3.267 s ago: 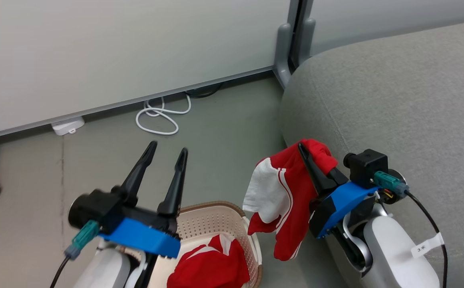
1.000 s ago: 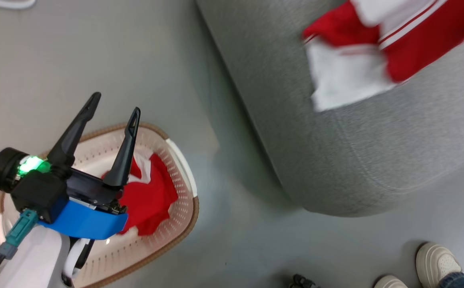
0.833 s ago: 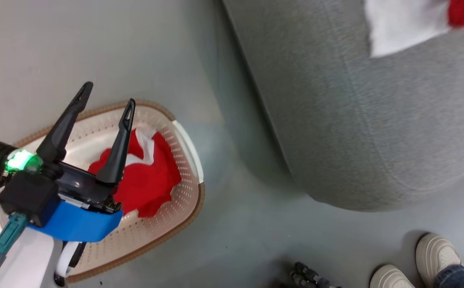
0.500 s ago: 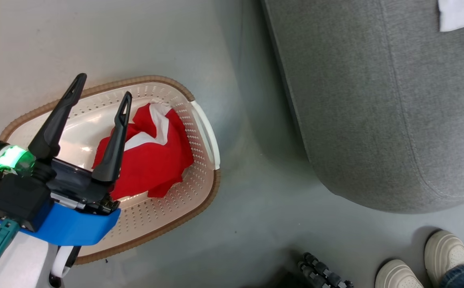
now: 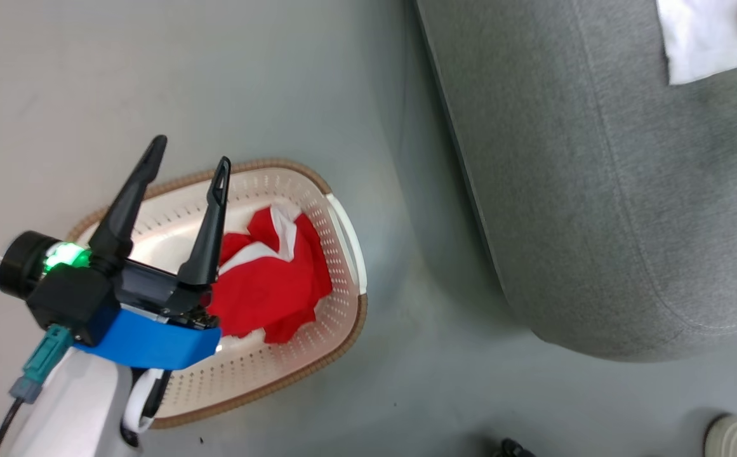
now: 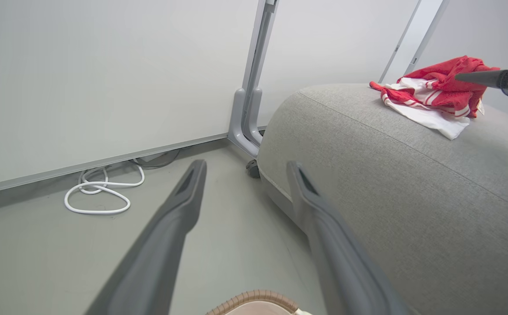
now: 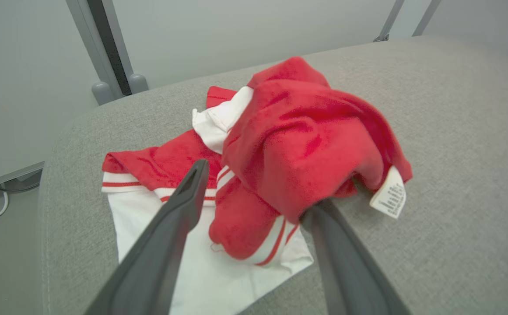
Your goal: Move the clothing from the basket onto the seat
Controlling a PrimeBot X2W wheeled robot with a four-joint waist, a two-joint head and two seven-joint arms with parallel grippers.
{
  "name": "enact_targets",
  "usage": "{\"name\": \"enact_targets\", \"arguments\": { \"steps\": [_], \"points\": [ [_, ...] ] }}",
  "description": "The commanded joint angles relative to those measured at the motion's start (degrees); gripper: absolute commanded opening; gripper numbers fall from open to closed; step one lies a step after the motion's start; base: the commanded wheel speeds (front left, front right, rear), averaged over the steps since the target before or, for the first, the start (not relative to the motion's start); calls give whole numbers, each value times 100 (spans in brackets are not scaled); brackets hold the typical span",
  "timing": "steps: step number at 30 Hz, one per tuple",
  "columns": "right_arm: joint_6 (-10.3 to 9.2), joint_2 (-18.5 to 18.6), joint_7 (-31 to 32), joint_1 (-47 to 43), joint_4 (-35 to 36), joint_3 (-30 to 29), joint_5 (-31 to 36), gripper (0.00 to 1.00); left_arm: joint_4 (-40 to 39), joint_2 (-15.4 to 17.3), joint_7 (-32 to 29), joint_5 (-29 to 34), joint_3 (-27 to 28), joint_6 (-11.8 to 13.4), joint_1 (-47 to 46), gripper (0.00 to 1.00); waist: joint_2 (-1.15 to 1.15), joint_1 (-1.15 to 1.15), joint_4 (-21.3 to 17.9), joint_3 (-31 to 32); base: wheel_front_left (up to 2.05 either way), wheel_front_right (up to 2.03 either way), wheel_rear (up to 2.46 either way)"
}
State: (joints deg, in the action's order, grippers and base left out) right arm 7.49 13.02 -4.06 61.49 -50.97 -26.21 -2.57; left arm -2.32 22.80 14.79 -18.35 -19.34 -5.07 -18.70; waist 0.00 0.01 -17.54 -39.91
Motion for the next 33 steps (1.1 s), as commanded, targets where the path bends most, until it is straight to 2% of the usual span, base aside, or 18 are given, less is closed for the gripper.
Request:
{"name": "enact_targets", "arguments": {
  "steps": [1, 6, 9, 15, 19, 26, 33],
  "points": [
    [1, 28, -100, -250, -38, 132, 54, 100, 122, -107, 34, -51, 7, -27, -54, 100, 0, -1, 130, 441, 0, 0, 0],
    [2, -88, -431, -949, 72, 598, 61, 100, 485, -499, 44, -142, 184, -95, 152, 100, 0, -1, 247, 1212, 0, 0, 0],
    [1, -200, -631, -1646, 346, 1092, 166, 100, 854, -769, 44, -186, 436, -133, 465, 100, 0, -1, 304, 1871, 0, 0, 0],
    [1, -504, -898, -2858, 1279, 1500, 111, 100, 1383, -1159, 42, -189, 756, -165, 815, 100, 0, -1, 493, 2639, 0, 0, 0],
    [1, -727, -922, -3697, 2136, 1659, 136, 100, 1596, -1343, 42, -145, 945, -200, 996, 100, 0, -1, 596, 2993, 0, 0, 0],
    [1, -967, -585, -5023, 3539, 1862, -19, 100, 1746, -1539, 43, -53, 1243, -225, 1330, 100, 0, -1, 815, 3450, 0, 0, 0],
    [1, -1015, -210, -5877, 4396, 2038, -240, 100, 1805, -1597, 43, 32, 1401, -254, 1631, 100, 0, -1, 825, 3658, 0, 0, 0]
  ]
}}
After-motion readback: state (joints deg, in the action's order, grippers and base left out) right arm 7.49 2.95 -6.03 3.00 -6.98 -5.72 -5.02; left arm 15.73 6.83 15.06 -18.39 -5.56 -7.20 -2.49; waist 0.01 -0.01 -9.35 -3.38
